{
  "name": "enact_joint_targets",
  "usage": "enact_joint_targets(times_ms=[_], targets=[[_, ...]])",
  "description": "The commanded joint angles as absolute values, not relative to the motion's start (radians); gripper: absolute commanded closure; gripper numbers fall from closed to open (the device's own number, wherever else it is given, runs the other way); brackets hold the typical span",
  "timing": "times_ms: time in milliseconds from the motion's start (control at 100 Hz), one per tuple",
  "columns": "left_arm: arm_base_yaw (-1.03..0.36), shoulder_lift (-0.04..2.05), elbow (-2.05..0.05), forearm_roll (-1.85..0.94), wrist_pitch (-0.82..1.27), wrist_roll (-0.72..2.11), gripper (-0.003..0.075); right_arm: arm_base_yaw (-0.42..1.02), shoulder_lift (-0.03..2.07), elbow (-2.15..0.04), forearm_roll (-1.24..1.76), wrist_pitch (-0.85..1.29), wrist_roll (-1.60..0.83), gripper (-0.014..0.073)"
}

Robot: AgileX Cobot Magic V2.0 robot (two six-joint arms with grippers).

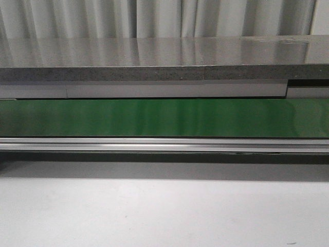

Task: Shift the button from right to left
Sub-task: 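Lower the push-button into the blue tray and open the left gripper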

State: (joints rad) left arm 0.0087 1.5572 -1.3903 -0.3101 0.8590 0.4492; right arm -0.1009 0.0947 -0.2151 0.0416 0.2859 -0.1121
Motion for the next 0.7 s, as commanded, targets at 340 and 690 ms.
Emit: enact_joint_targets(times_ms=[340, 690], targets=[[-0.002, 1.281, -1.188, -0.413, 0.693, 0.441, 0.0741, -0.098, 0.107, -0.242, 0.037, 0.197, -0.112, 0.0660], [-0.002, 1.076, -1.053, -0.428, 0.606, 0.444, 0.0741, -0.098, 0.107, -0.242, 0.037, 0.197, -0.112, 0.0660]])
